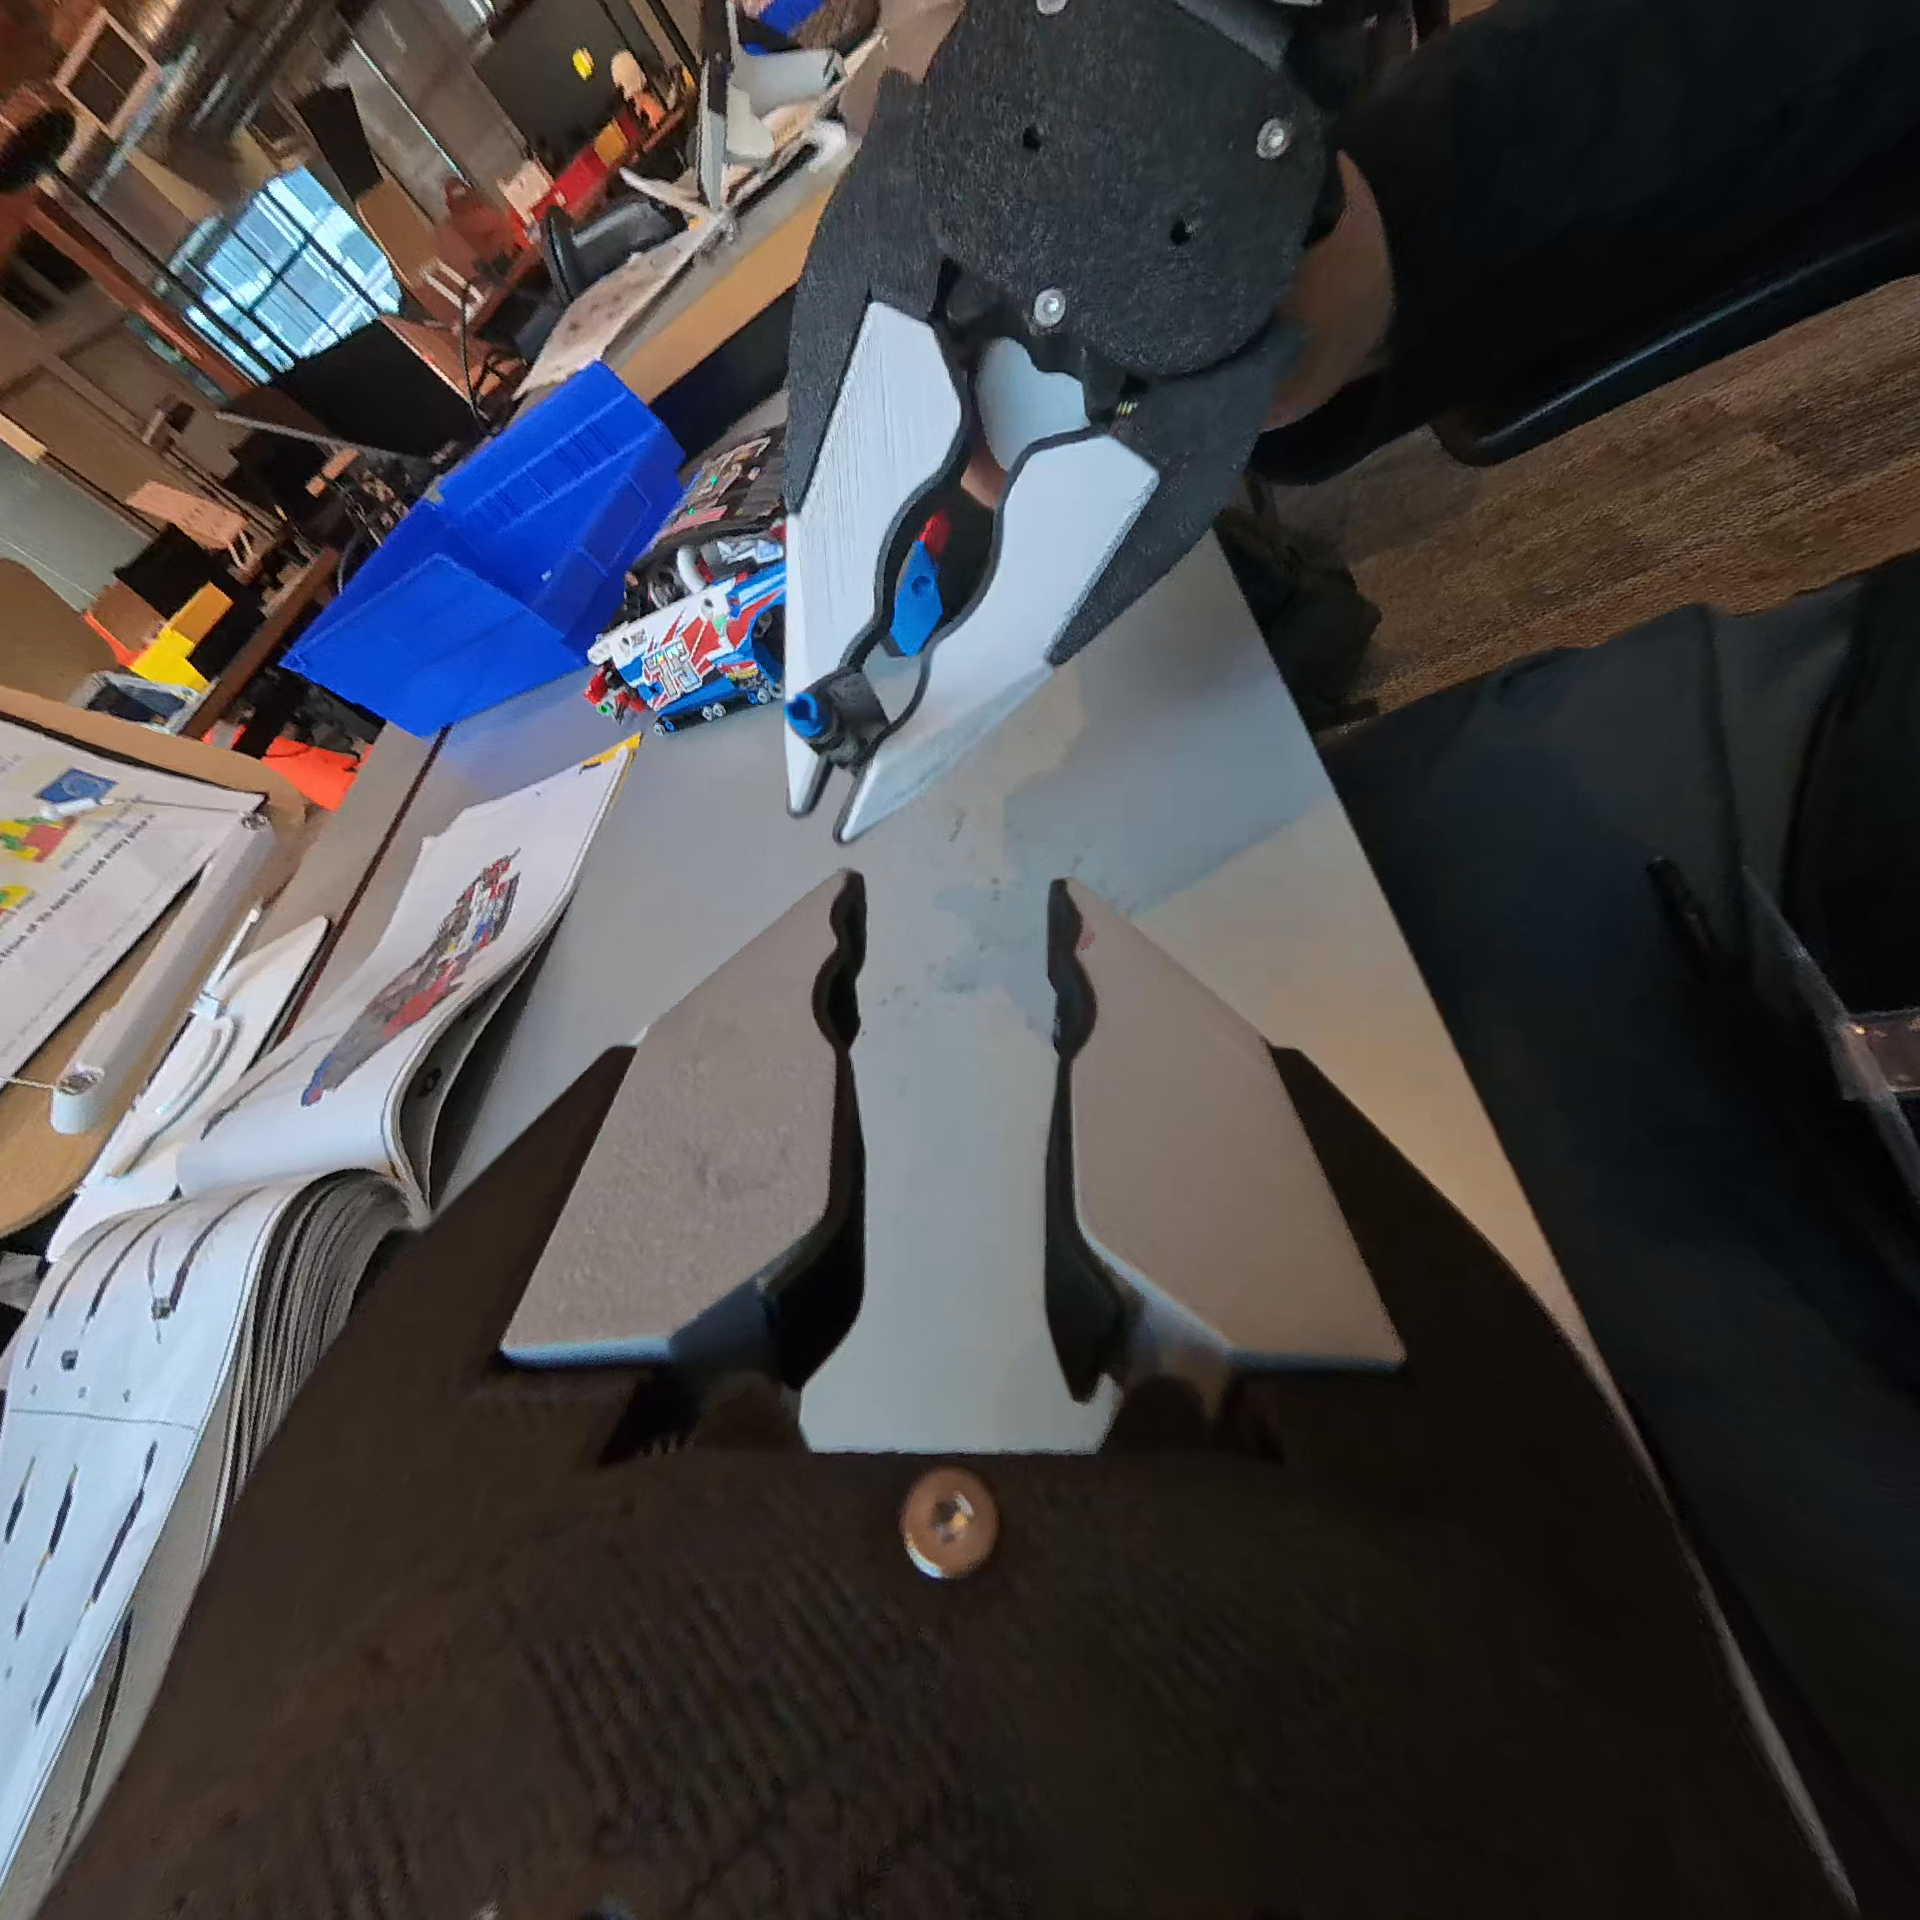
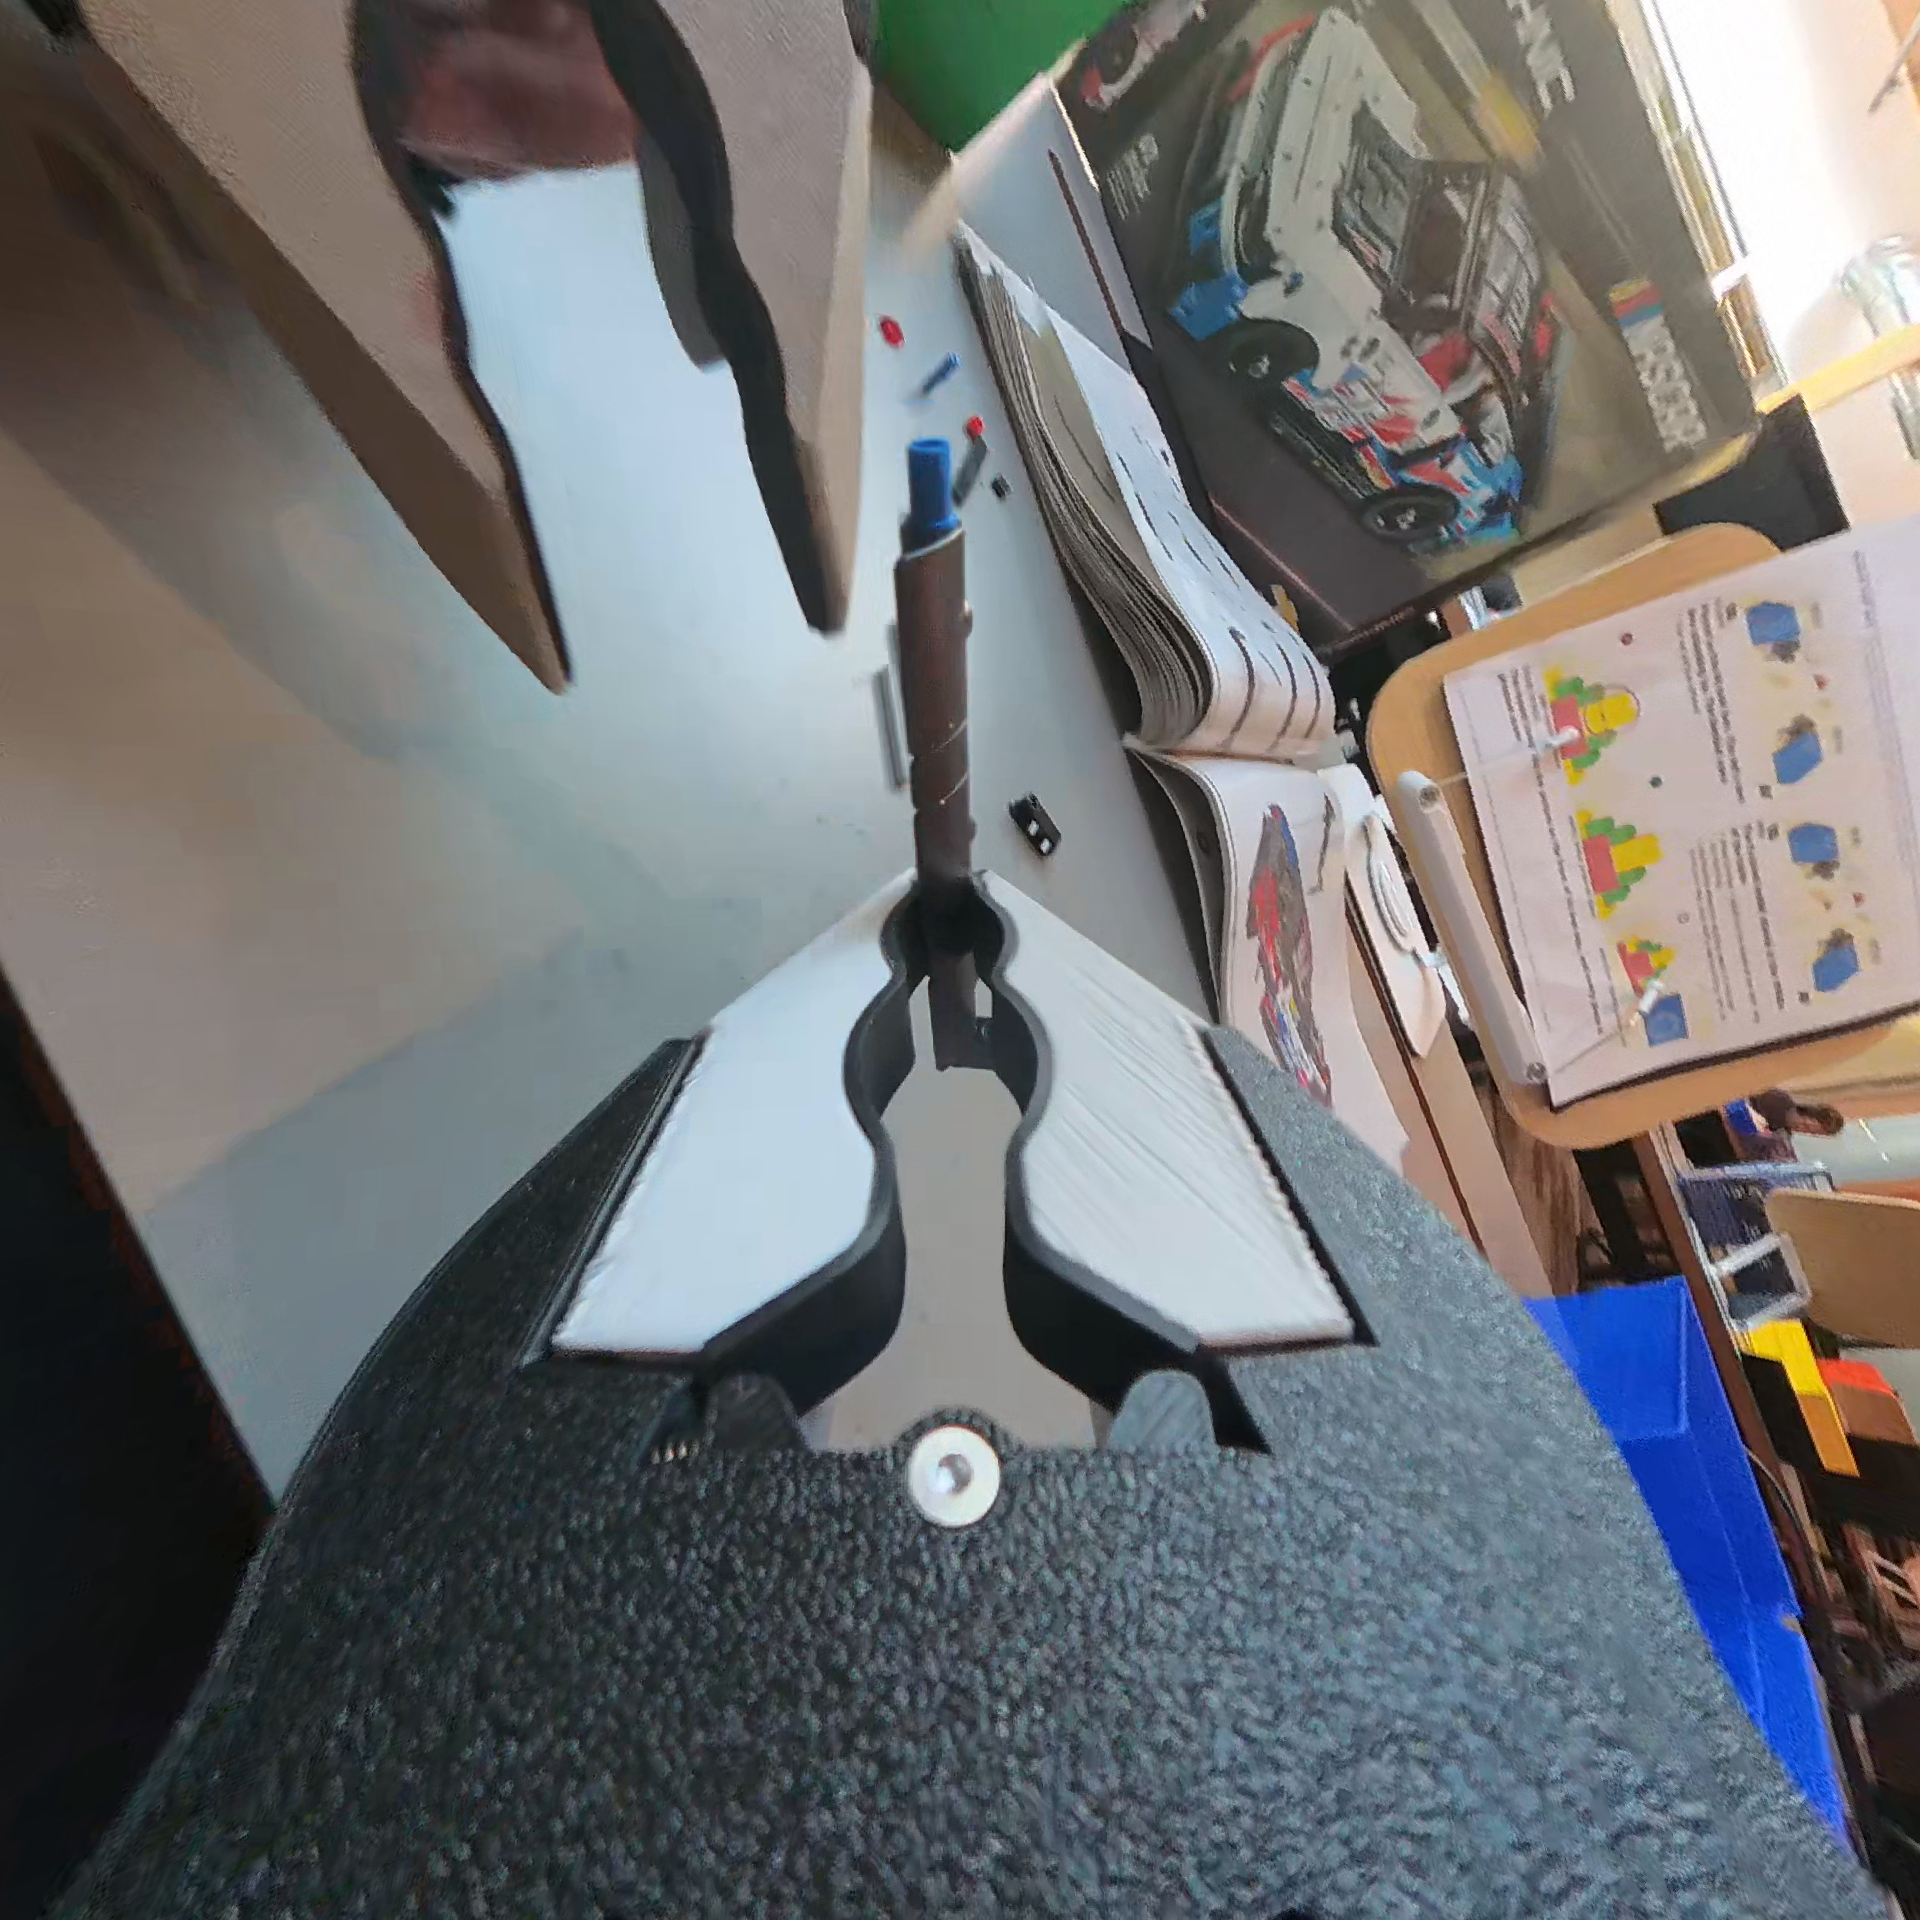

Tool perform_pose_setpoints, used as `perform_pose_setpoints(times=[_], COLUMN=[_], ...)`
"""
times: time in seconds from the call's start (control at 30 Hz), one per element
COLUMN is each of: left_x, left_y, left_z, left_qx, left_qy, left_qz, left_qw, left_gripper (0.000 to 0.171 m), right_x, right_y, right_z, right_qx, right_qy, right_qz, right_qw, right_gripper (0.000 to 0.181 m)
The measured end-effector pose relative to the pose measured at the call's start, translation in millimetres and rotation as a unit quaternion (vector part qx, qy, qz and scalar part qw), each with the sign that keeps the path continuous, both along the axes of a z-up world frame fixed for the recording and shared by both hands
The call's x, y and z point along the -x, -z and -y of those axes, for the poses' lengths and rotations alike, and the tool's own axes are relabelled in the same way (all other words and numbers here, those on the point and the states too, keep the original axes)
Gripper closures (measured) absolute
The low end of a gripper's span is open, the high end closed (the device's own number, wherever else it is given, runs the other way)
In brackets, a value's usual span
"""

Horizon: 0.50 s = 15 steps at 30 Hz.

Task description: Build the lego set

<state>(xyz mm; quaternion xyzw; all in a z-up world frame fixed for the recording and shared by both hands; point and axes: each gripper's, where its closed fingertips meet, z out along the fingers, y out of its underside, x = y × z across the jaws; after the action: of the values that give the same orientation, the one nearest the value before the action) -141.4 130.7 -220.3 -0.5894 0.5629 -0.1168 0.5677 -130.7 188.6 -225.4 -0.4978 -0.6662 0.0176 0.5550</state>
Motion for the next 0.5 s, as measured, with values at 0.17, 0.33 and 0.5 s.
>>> perform_pose_setpoints(times=[0.17,0.33,0.5], left_x=[11,19,24], left_y=[-9,4,14], left_z=[-14,-32,-38], left_qx=[0.049,0.048,0.064], left_qy=[-0.047,-0.121,-0.155], left_qz=[0.052,0.033,0.012], left_qw=[0.996,0.991,0.986], left_gripper=[0.130,0.124,0.127], right_x=[-23,-28,-35], right_y=[17,31,39], right_z=[-33,-43,-49], right_qx=[-0.077,-0.156,-0.171], right_qy=[0.078,0.089,0.101], right_qz=[0.088,0.162,0.213], right_qw=[0.990,0.970,0.957], right_gripper=[0.175,0.175,0.175])
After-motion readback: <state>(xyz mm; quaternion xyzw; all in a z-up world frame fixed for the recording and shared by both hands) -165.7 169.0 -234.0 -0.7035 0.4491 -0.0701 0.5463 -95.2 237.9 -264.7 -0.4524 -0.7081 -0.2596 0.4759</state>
